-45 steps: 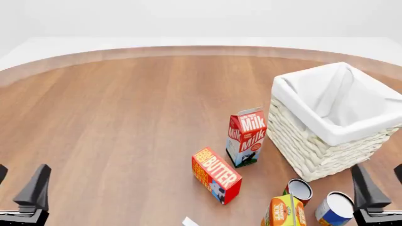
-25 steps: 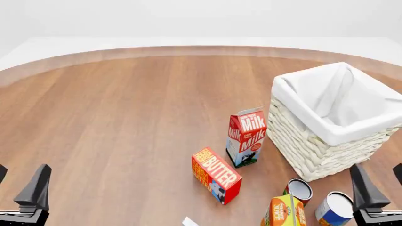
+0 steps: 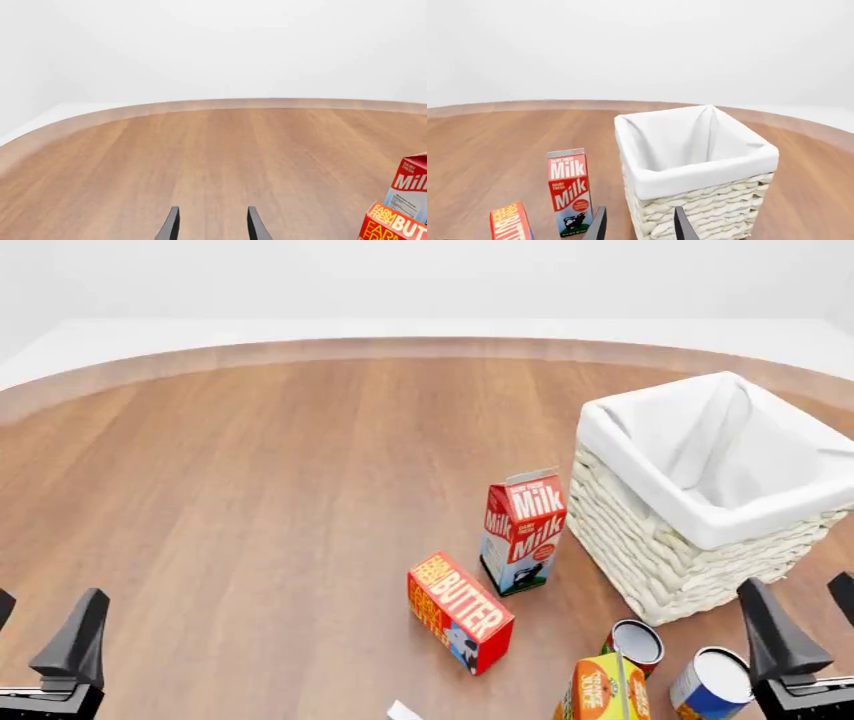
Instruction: Pick up the cream cheese box and the butter, and put them in the basket.
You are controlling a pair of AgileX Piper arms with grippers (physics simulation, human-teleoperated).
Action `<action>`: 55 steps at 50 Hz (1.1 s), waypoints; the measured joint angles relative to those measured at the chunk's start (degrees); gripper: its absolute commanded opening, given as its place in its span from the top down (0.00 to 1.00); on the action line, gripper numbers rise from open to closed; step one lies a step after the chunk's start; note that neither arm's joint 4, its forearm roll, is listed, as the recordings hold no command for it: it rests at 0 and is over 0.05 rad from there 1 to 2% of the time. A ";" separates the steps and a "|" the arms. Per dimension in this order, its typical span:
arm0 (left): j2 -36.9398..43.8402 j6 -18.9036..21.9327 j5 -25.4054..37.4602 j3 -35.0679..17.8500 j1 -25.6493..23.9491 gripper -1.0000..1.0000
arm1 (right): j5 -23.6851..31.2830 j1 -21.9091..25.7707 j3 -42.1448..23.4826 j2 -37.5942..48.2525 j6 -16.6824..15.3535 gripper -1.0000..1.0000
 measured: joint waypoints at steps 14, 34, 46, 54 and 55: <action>0.00 0.00 0.00 0.00 0.00 0.00 | 7.98 8.98 -15.25 8.41 -1.79 0.00; 0.00 0.00 0.00 0.00 0.00 0.00 | 15.15 17.36 -29.34 19.06 -1.40 0.00; 0.00 0.00 0.00 0.00 0.00 0.00 | 18.40 20.44 -36.69 24.87 -0.13 0.00; 0.00 0.00 0.00 0.00 0.00 0.00 | 19.88 22.27 -40.59 28.63 -0.20 0.00; 0.00 0.00 0.00 0.00 0.00 0.00 | 20.12 22.45 -41.04 29.08 -0.18 0.00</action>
